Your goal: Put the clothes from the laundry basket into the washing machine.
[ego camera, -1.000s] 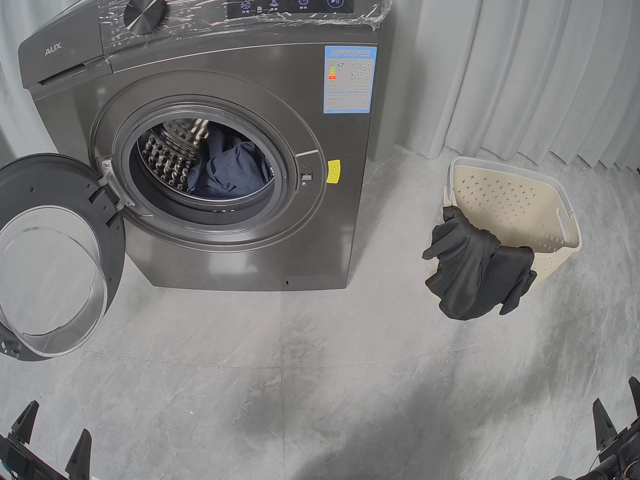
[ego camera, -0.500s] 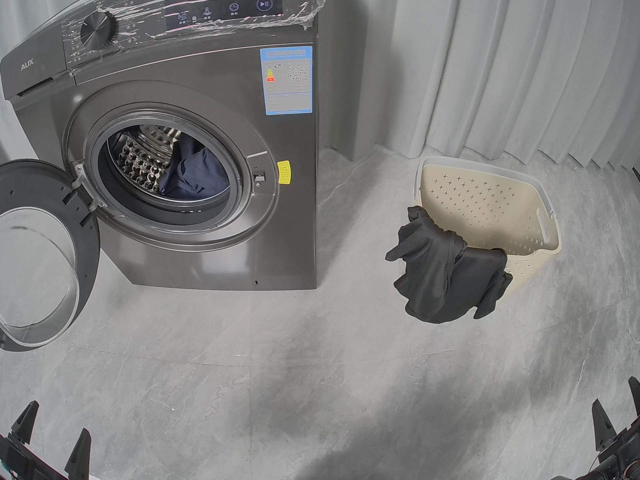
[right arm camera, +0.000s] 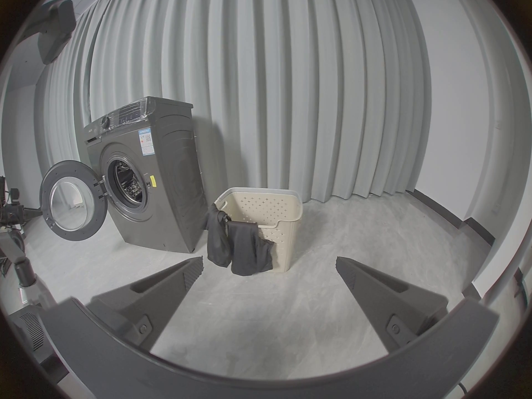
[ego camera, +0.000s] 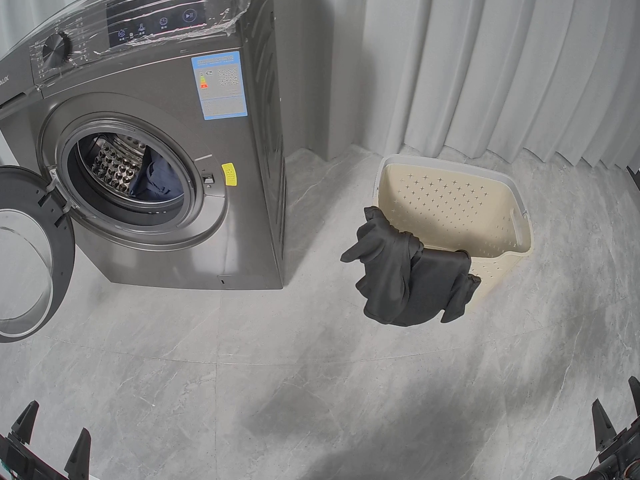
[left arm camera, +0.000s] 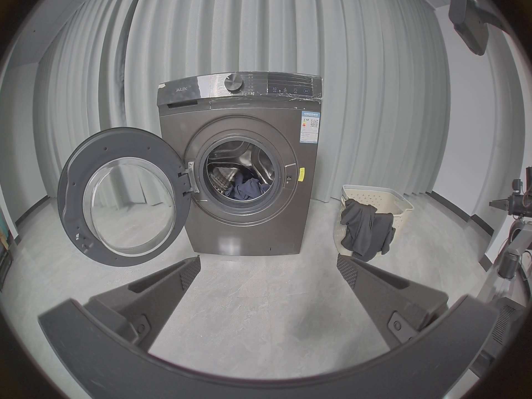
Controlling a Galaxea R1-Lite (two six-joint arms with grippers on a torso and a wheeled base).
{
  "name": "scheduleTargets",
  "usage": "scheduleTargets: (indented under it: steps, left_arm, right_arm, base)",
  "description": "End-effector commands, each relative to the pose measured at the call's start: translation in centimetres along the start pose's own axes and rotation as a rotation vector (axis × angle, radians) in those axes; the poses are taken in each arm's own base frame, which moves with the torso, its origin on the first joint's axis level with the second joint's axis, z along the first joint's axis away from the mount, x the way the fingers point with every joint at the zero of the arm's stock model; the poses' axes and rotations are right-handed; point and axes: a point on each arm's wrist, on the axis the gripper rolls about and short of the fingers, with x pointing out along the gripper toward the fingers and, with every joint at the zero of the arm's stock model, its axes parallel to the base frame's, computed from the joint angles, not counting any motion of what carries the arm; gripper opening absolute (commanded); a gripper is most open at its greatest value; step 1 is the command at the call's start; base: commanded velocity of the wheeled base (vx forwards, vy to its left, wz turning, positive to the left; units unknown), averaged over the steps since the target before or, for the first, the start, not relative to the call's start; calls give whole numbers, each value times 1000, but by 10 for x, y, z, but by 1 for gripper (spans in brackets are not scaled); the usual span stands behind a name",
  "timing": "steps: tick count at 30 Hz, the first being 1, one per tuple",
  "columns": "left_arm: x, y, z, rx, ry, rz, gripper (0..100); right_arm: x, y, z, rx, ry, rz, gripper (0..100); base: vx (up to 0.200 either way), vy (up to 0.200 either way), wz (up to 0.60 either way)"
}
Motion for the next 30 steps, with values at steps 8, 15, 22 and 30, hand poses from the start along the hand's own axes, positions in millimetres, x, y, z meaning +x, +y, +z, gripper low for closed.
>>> scheduleTargets:
  steps: [8,15,22,30]
  left_arm:
    - [0,0,-2,-7,-6,4,100]
    - [0,0,-2,-10,-5,3,100]
    - [0,0,-2,-9,-4,3,100]
    - [0,0,-2,-7,-6,4,100]
  right_arm:
    - [1,0,-5,0,8,1,100]
    - [1,0,-5,0,8,1,100]
    - [1,0,-5,0,8,1,100]
    - [1,0,-5,0,9,2,100]
  base:
    - [25,0,0]
    - [143,0,0]
    - [0,0,0]
    - [0,-200,0]
